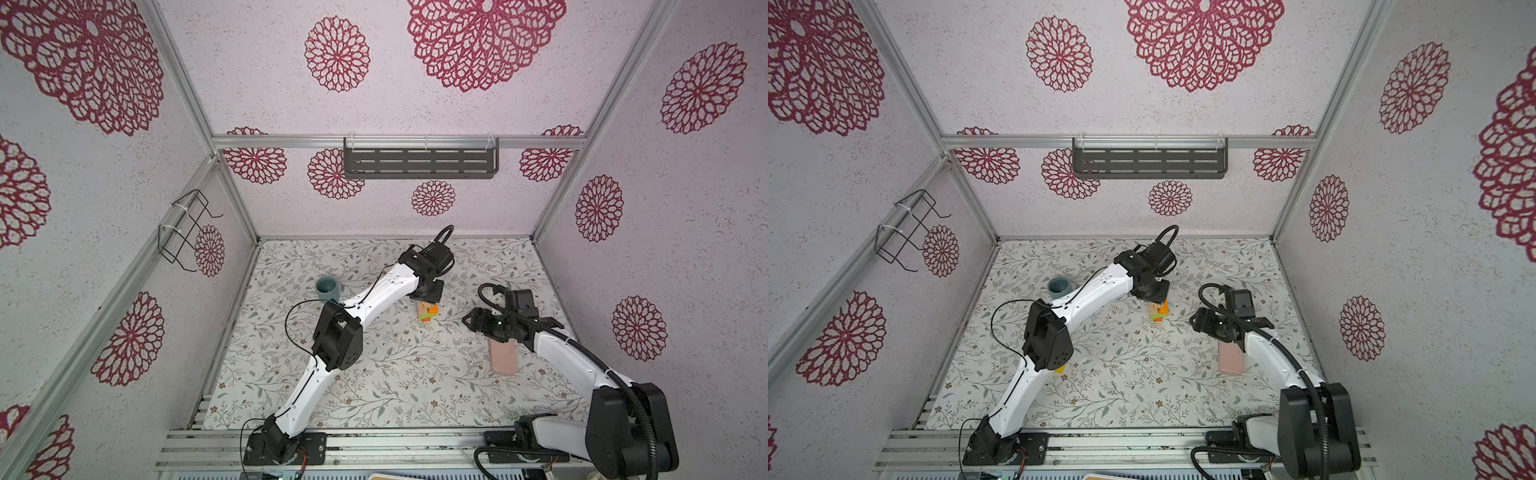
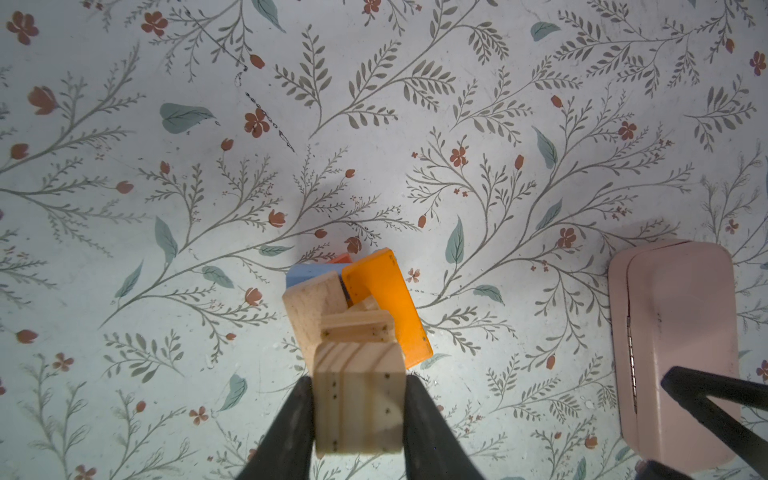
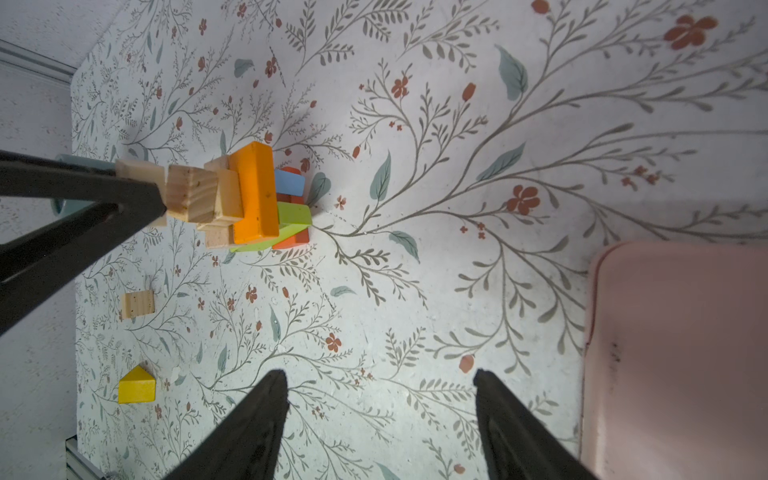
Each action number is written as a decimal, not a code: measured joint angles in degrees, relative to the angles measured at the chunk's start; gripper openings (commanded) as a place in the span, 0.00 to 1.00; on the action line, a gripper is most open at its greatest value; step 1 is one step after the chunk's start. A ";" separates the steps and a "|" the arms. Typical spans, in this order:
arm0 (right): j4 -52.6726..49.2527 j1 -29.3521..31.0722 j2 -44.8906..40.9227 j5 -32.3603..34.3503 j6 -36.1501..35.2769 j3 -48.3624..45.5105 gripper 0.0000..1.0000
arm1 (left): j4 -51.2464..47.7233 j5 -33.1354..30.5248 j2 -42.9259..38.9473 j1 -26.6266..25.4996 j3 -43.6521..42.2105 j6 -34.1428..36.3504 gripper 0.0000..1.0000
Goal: Build the wood block tower
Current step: 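Lower the pine cube onto the stack top and open the left gripper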
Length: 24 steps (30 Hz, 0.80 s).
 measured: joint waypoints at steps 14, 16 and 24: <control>0.07 0.00 0.26 -0.02 -0.02 0.00 0.74 | 0.37 0.76 0.76 0.00 0.00 -0.02 0.38; 0.11 0.00 0.24 -0.02 -0.02 0.00 0.74 | 0.37 0.90 1.09 0.00 0.00 -0.04 0.40; 0.09 0.00 0.24 -0.02 -0.04 0.00 0.74 | 0.37 0.92 1.40 0.02 0.00 -0.07 0.52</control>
